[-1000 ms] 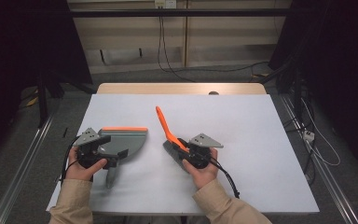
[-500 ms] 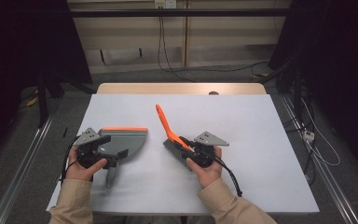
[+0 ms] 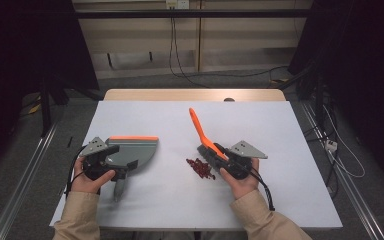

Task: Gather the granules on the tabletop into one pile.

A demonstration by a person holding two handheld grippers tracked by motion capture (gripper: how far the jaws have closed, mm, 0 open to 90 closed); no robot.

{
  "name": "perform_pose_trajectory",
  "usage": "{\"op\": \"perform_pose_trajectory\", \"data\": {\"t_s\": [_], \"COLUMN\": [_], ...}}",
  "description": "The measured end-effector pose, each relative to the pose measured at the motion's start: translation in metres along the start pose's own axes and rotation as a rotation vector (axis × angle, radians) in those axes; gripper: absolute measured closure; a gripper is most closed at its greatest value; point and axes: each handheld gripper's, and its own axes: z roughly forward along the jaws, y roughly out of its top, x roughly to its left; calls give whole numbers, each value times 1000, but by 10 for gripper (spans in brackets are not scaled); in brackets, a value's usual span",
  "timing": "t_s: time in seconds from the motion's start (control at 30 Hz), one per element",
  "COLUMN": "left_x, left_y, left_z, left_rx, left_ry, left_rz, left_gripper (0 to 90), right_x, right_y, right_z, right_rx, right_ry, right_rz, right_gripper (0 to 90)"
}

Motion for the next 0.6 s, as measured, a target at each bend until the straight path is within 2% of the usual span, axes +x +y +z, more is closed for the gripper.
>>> {"op": "perform_pose_trajectory", "data": {"t_s": [0.13, 0.23, 0.43, 0.6], "left_x": [0, 0, 2, 2], "left_y": [0, 0, 0, 0], "left_z": [1, 1, -1, -2], "left_rx": [2, 2, -3, -5], "left_ry": [-1, -3, -2, -3], "left_rz": [0, -1, -6, -8], "left_gripper": [46, 46, 46, 46], "right_x": [5, 11, 19, 19], "right_y": [-8, -13, -13, -9], "right_z": [-2, 5, 20, 30], "right_rx": [-24, -27, -37, -53], "right_ry": [-34, -47, -45, -45], "right_rz": [-1, -10, -27, -6], "right_gripper": [713, 713, 713, 713]}}
